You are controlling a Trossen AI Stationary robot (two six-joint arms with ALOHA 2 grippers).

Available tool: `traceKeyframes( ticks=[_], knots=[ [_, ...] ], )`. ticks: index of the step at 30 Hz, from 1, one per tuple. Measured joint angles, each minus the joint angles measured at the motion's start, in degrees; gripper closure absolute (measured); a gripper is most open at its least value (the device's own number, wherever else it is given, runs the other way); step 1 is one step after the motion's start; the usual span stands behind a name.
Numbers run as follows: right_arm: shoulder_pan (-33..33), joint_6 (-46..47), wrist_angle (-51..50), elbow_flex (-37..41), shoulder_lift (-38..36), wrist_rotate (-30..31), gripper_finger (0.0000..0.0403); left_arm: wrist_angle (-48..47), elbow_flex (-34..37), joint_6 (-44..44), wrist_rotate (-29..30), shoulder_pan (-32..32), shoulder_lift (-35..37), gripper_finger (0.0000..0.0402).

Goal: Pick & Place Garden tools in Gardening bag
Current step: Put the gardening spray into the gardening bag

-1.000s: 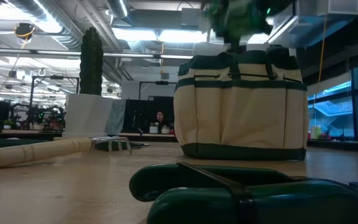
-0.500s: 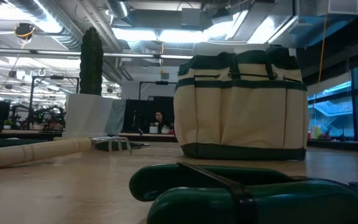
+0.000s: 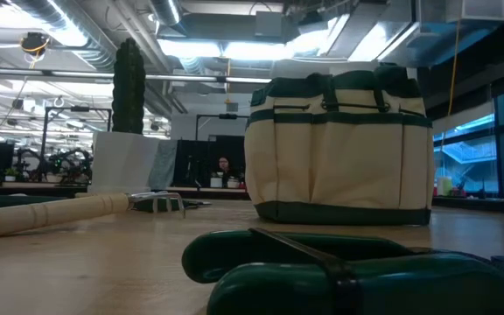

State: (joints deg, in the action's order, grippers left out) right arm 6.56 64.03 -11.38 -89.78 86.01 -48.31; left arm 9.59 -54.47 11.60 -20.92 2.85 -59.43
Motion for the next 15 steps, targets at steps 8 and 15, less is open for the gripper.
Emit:
traceKeyframes(
  ticks=[8, 15],
  knots=[
    [3.82, 3.06, 3.75, 0.0, 2.74, 0.12, 0.0255, 8.16, -1.9, -17.43, 12.7, 12.32, -5.52, 0.0244],
    [5.07, 3.62, 4.51, -0.03, 5.03, -0.02, 0.0255, 3.23, -10.19, -17.48, 16.89, 15.51, -13.46, 0.0244]
  ],
)
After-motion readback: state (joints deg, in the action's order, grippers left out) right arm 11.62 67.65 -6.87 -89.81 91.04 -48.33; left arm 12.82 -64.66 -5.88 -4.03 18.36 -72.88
